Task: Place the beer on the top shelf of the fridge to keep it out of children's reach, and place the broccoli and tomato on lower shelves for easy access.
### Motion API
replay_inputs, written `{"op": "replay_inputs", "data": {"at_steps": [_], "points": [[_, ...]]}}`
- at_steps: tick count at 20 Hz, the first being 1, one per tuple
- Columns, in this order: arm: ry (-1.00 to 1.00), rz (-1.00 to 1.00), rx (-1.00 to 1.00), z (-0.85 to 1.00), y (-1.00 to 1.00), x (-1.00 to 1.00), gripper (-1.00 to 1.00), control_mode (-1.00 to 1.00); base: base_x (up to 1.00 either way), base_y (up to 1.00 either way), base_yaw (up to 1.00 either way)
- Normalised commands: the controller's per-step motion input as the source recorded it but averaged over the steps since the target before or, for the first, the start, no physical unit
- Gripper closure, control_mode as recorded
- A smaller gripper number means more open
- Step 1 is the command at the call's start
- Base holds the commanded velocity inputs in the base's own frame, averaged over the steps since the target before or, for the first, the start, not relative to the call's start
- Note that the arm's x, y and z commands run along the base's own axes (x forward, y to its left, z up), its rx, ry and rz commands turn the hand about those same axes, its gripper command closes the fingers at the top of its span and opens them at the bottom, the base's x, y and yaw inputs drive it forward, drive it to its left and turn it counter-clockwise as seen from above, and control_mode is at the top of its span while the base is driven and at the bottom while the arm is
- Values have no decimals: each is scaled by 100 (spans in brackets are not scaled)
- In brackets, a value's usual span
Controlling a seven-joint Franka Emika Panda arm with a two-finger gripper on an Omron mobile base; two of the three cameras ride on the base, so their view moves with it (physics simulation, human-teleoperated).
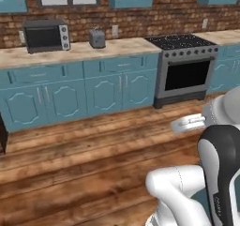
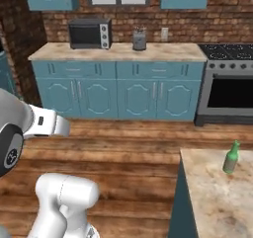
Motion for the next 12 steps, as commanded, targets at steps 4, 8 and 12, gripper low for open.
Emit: {"op": "replay_inputs", "data": {"at_steps": [4,8,12], "points": [[0,0,0,0,0,0,-100,100,52,0,-46],[0,0,0,0,0,0,-100,100,8,0,-53],[0,0,0,0,0,0,-100,100,0,0,-59]]}}
